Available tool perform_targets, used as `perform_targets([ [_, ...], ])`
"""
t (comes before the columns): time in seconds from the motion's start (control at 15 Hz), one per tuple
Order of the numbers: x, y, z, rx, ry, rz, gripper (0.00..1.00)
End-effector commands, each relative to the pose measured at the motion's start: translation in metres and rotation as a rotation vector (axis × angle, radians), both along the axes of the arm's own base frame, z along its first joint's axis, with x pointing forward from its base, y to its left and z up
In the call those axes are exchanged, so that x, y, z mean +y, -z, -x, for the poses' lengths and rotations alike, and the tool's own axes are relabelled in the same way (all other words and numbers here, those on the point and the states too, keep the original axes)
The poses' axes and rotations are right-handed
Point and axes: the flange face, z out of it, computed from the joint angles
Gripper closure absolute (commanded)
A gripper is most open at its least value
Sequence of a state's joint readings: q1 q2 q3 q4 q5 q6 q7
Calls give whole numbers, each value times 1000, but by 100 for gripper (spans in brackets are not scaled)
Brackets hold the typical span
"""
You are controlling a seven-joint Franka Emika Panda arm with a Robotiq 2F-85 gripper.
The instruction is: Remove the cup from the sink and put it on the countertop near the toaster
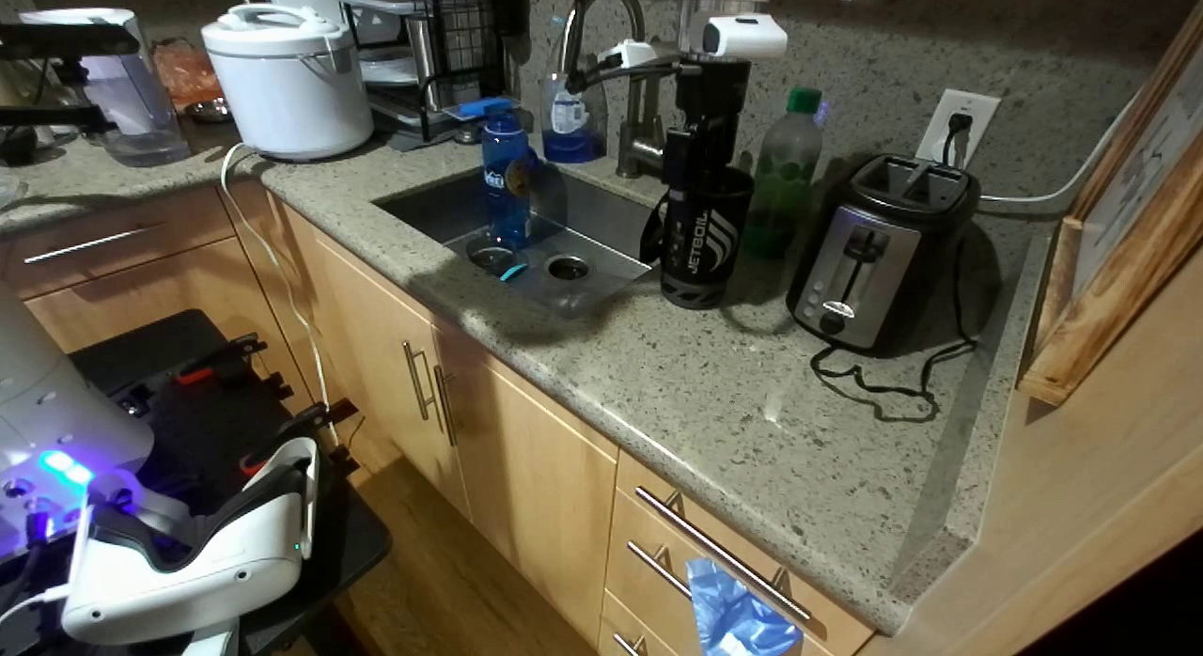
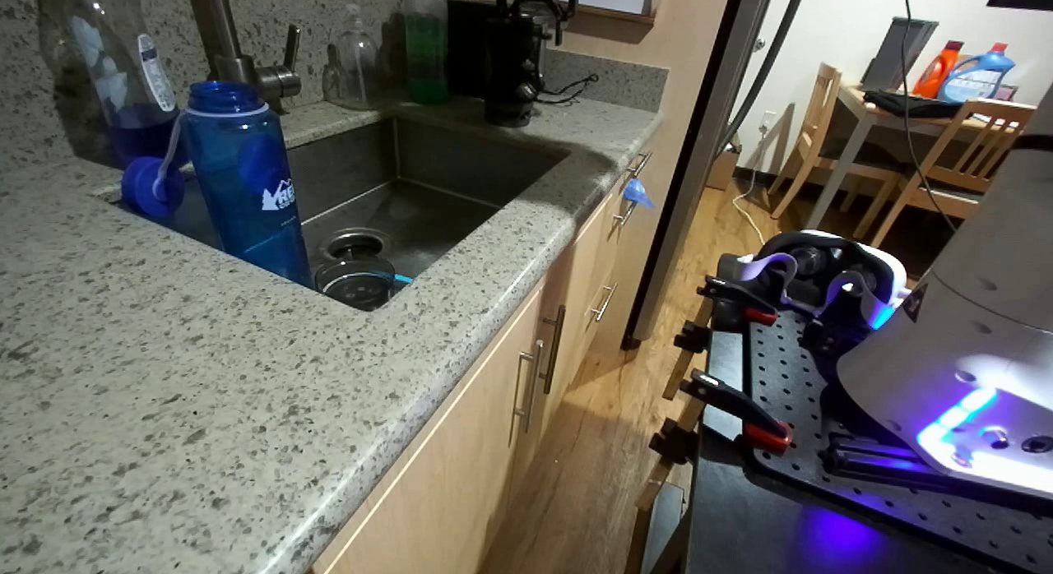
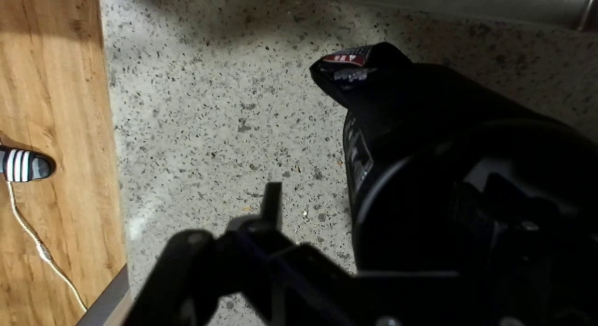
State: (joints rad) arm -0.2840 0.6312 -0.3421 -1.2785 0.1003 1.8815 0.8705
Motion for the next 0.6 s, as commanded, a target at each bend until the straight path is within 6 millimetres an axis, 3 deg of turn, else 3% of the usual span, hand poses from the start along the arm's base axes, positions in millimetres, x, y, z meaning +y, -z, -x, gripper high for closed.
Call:
perform_targets([
  [0.0,3,-19,8,-16,29,-26,0],
  [0.53,17,-93,31,-119,-5,-4,0],
])
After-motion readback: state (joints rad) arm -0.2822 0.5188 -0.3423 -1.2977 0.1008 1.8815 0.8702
